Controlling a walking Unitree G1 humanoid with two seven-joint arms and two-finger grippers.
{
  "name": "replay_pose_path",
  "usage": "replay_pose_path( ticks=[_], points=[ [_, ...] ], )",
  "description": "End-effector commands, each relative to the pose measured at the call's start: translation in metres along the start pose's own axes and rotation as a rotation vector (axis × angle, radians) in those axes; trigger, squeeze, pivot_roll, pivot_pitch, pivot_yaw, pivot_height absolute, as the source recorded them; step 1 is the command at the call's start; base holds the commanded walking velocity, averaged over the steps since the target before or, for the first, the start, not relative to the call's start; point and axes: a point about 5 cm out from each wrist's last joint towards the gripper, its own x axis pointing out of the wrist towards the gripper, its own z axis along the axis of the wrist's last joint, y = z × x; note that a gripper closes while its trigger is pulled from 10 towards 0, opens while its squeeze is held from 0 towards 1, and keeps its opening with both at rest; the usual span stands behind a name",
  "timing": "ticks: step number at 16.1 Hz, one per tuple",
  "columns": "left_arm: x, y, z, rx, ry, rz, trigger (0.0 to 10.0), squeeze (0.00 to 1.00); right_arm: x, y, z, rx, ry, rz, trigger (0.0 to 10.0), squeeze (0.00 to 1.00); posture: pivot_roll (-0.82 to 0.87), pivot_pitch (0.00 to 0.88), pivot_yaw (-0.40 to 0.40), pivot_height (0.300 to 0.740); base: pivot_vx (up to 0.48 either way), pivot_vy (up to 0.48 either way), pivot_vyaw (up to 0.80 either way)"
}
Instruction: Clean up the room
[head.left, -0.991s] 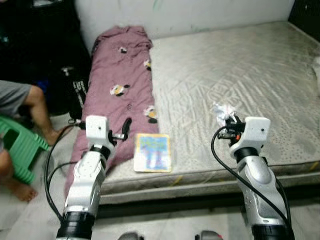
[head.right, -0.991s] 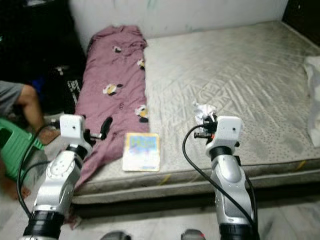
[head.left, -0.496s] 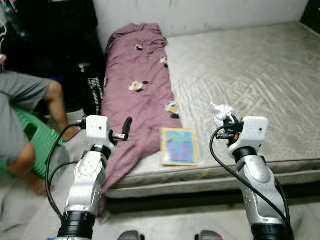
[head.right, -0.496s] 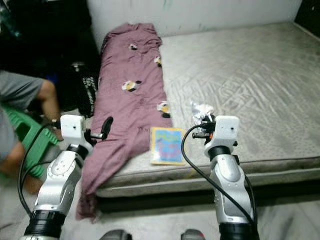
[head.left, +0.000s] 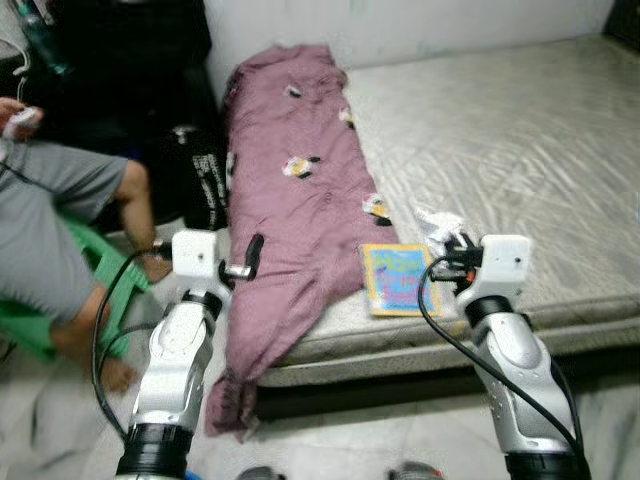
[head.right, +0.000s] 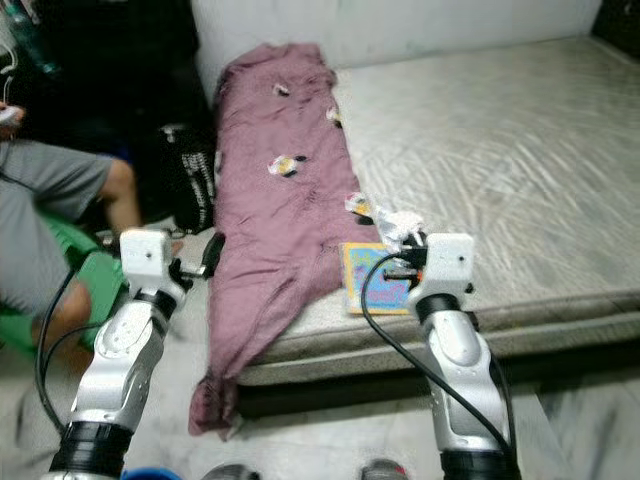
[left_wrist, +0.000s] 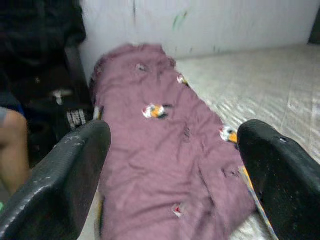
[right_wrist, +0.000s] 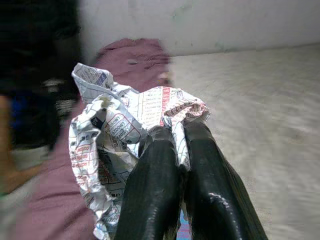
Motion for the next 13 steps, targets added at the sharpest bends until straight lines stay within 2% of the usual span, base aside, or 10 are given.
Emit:
replay_pose_path(
  ticks=[1,8,13],
  points=[
    [-0.0034,0.0126,-0.0010,0.019,0.010,0.042,10.0,0.00,0.0024,0.0124,0.0065,0.007,-0.027,0.048,10.0,0.00,-0.09,0.000,0.095,0.740,0.000,0.000,0.80],
    [-0.0042,0.0114,-0.0004,0.025,0.007,0.035,10.0,0.00,0.0018,0.0138,0.0050,0.009,-0.018,0.070,10.0,0.00,-0.09,0.000,0.097,0.740,0.000,0.000,0.80],
    [-0.0072,0.0125,-0.0010,0.033,0.011,0.030,10.0,0.00,0.0015,0.0209,0.0015,0.021,-0.005,0.108,10.0,0.00,-0.08,0.000,0.097,0.740,0.000,0.000,0.80]
  ],
)
